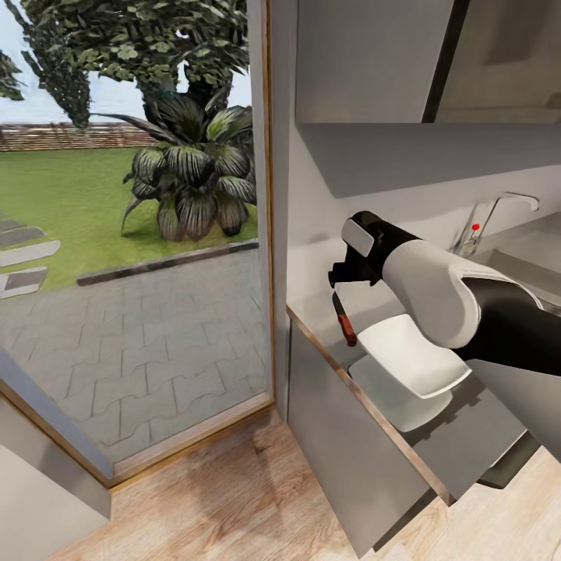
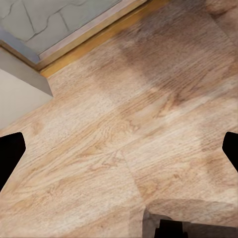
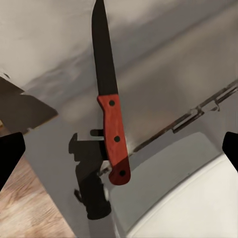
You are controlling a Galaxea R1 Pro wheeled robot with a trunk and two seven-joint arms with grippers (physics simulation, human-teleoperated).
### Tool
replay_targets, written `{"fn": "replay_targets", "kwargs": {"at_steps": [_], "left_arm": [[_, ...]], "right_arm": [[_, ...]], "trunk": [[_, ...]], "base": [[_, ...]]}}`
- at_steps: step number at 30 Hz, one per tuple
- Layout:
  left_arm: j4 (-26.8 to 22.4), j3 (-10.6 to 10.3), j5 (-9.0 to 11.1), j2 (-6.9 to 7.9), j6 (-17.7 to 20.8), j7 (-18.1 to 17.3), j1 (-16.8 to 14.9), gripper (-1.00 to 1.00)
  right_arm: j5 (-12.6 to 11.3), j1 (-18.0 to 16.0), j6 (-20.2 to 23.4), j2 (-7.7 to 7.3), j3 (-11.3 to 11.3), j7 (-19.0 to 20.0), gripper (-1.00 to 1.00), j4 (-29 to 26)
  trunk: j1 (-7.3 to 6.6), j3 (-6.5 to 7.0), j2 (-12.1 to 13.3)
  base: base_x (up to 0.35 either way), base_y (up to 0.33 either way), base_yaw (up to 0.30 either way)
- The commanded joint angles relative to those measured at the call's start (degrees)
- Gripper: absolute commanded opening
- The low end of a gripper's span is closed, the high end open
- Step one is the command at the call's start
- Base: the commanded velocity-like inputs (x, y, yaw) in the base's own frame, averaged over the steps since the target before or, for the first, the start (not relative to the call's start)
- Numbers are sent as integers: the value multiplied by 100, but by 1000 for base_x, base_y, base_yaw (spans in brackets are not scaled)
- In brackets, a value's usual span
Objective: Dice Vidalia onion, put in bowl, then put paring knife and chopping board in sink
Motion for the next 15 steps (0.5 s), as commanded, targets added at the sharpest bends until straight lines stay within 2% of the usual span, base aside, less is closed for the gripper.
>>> {"fn": "replay_targets", "kwargs": {"at_steps": [1,3,15], "left_arm": [[21,-48,27,-6,-27,17,-7,100],[20,-48,28,-6,-27,17,-7,100],[22,-48,28,-6,-27,17,-6,100]], "right_arm": [[-54,-2,7,-7,-18,-60,100,-7],[-54,3,6,-43,-12,-60,100,-6],[-54,14,-2,-37,-3,-51,100,9]], "trunk": [[0,-6,-4],[0,-6,-4],[0,-35,-4]], "base": [[0,0,0],[0,0,0],[0,0,0]]}}
